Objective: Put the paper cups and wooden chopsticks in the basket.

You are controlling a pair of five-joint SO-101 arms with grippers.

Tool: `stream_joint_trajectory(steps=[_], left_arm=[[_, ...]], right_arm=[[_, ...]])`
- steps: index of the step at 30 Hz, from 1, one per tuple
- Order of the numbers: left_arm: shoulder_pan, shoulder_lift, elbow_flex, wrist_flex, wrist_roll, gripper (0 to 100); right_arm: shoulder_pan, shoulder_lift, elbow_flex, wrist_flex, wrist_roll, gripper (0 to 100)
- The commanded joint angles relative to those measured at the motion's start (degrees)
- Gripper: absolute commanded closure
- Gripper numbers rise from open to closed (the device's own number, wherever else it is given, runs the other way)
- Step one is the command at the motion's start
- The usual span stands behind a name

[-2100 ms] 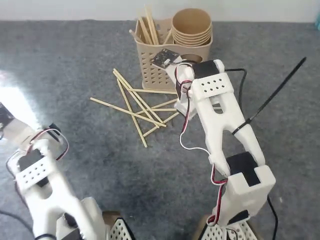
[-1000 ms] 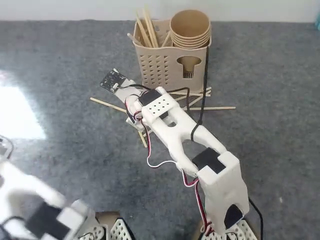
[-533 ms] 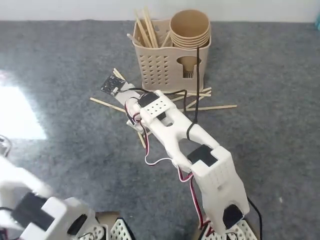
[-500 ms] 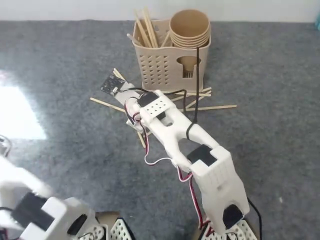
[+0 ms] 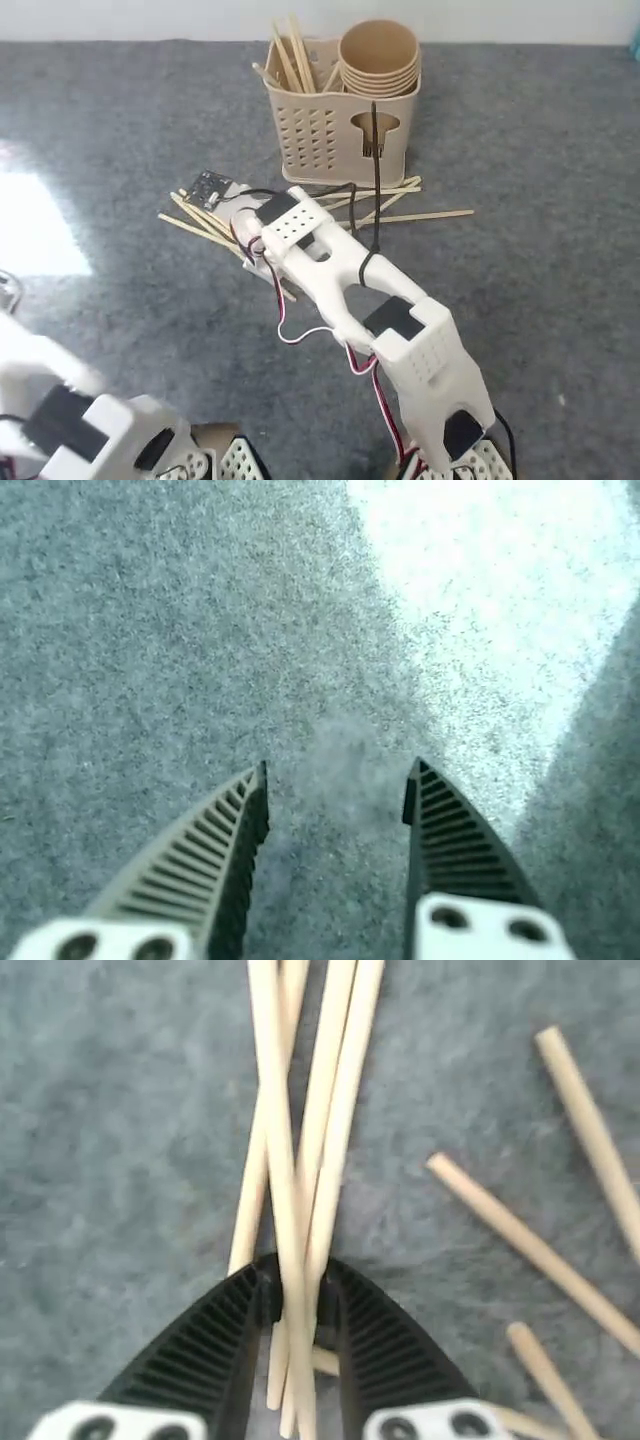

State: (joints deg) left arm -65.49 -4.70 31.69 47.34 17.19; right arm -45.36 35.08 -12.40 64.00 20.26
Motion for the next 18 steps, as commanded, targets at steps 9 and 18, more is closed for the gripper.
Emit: stream_joint_trajectory(steps=[9,18], left_arm=[[0.0,-0.44,-2.68,0.18,0.35,79],[0.18,-0.18,-2.68,0.18,0.35,79]], right_arm=[[-1.27,-17.19,-0.18,7.08,-5.89,99.0],[-1.27,-40.75,13.54,2.95,-6.95,99.0]])
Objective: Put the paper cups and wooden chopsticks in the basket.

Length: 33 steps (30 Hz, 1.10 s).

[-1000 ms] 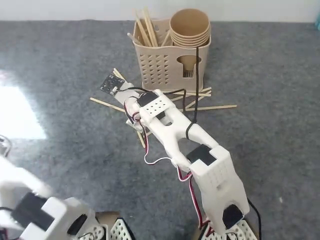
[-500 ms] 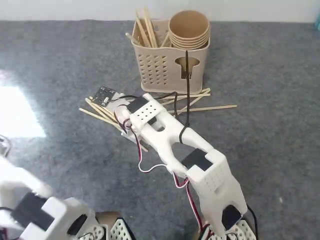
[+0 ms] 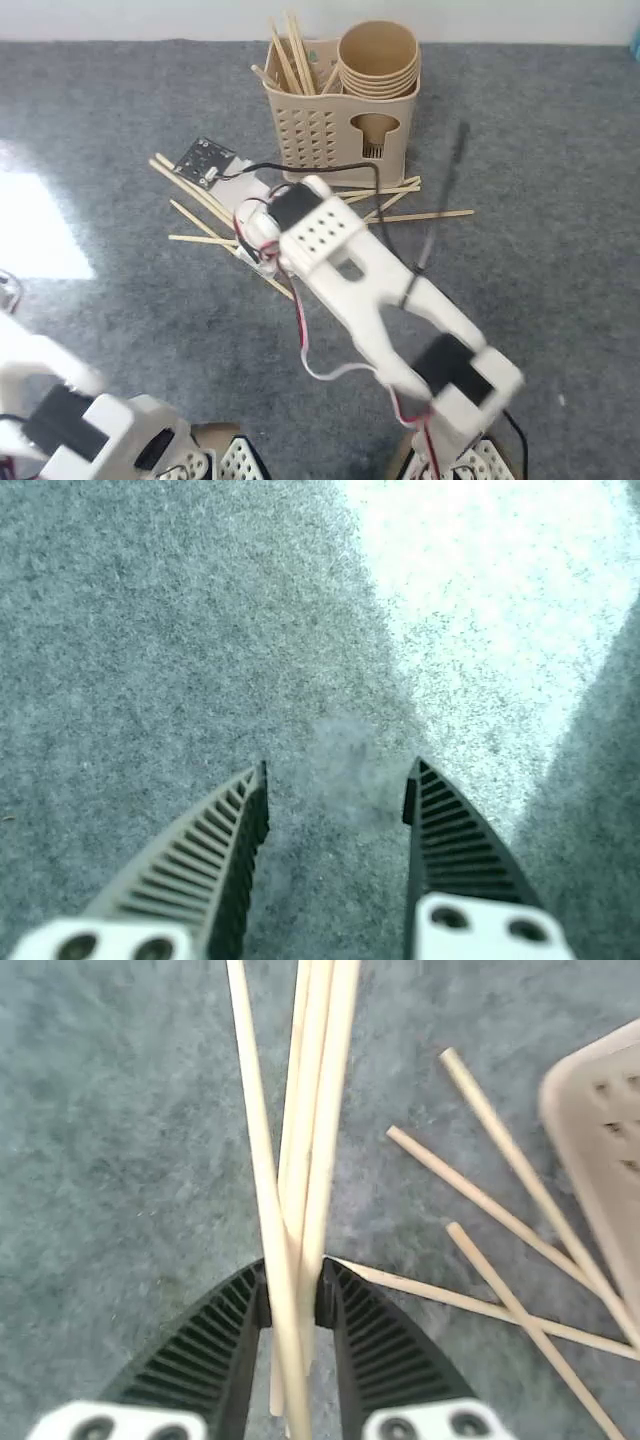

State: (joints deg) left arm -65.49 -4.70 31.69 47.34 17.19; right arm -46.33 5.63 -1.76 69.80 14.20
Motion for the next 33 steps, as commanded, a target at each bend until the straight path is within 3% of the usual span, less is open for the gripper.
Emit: stream_joint_trajectory(steps=[1,7,16,23,30,33], left_arm=[[0.18,-0.18,-2.68,0.18,0.35,79],[0.26,-0.18,-2.68,0.26,0.35,79],[1.49,-0.18,-2.68,2.29,0.44,79],[2.02,-0.53,-1.63,2.2,0.44,79],[2.02,-0.53,-1.63,2.2,0.44,79],[2.02,-0.53,-1.54,2.2,0.44,79]], right_arm=[[-0.13,-14.29,4.92,-4.18,-0.88,99.0],[3.65,-30.11,15.3,-15.08,-0.7,99.0],[9.98,-38.73,30.15,-48.84,-0.7,99.0],[14.46,-36.79,33.67,-69.14,-0.79,99.0],[17.63,-24.04,32.35,-92.0,-0.88,99.0],[19.74,-17.01,27.52,-96.04,-7.12,99.0]])
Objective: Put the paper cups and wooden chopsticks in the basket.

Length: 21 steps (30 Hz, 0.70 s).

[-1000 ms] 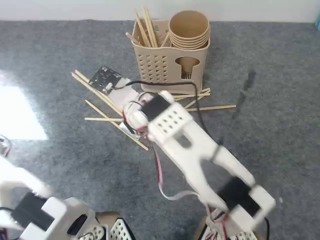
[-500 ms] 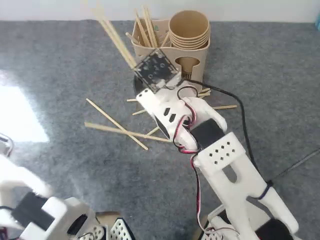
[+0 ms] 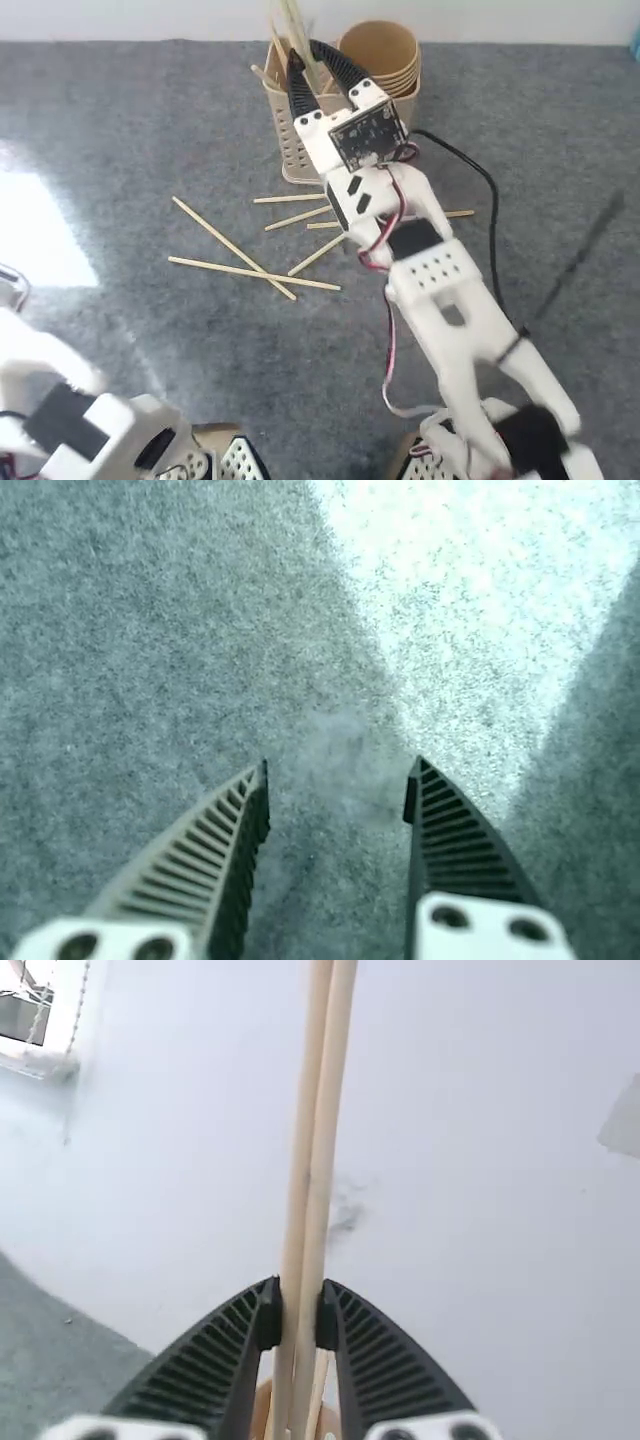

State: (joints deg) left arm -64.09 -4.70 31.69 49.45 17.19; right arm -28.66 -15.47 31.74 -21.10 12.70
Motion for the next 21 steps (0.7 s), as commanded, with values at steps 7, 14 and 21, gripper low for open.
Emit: stream_joint_trajectory(steps=[7,14,21], left_arm=[[0.62,-0.53,-1.54,-0.18,0.44,79],[0.7,-0.18,-1.54,-0.35,0.44,79],[0.7,-0.18,-1.45,-0.88,0.53,79]], right_arm=[[6.73,22.02,-24.79,-3.38,-19.96,99.0],[6.29,24.92,-29.98,4.79,-27.34,99.0],[4.62,24.48,-28.04,5.23,-26.11,96.2]])
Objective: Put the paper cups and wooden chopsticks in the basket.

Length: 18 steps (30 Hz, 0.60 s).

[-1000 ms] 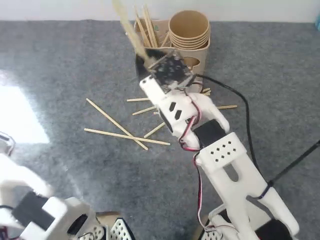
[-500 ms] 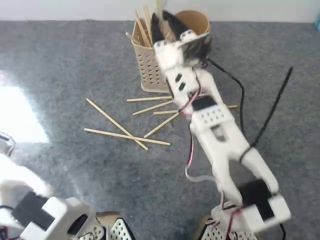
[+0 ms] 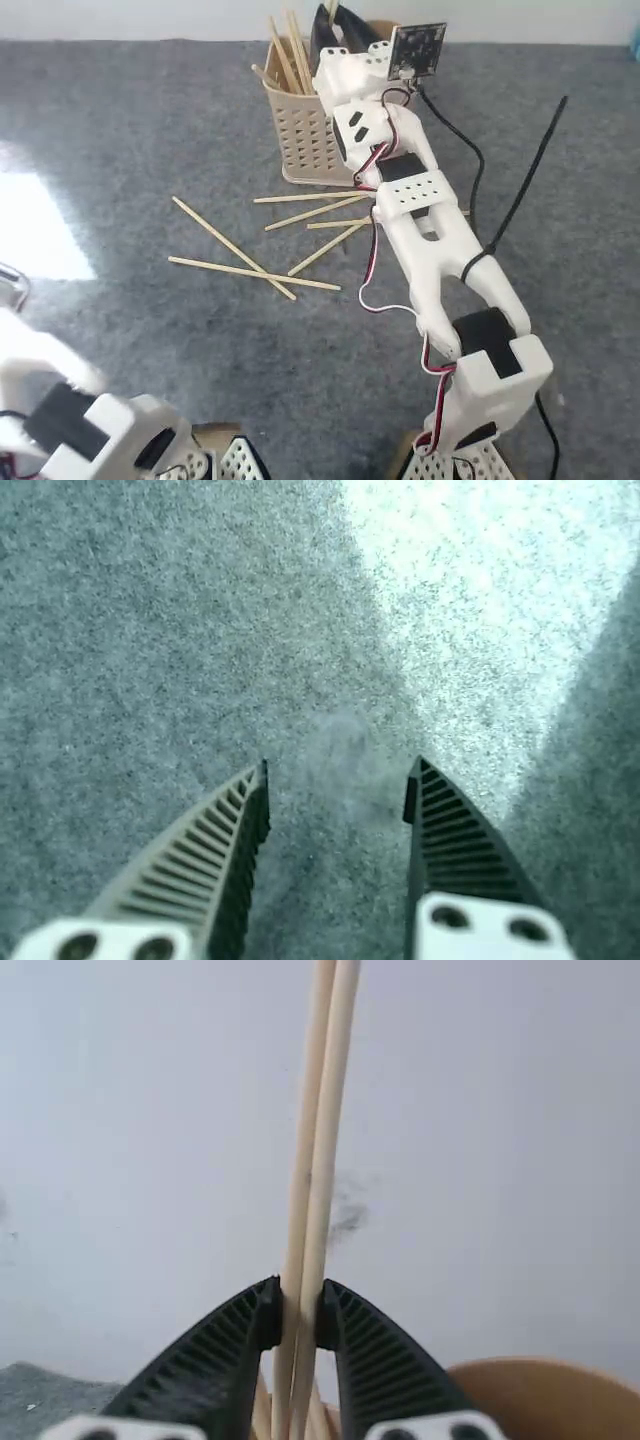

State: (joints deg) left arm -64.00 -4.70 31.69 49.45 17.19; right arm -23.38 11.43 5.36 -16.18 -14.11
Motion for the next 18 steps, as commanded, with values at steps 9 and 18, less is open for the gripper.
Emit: stream_joint_trajectory(steps=[9,18], left_arm=[[2.73,-0.53,0.57,-0.97,0.53,79],[8.26,-0.62,0.31,2.55,0.35,79]], right_arm=[[-3.65,-3.21,0.44,0.31,3.87,87.0],[-3.65,-14.46,0.53,16.66,3.6,86.9]])
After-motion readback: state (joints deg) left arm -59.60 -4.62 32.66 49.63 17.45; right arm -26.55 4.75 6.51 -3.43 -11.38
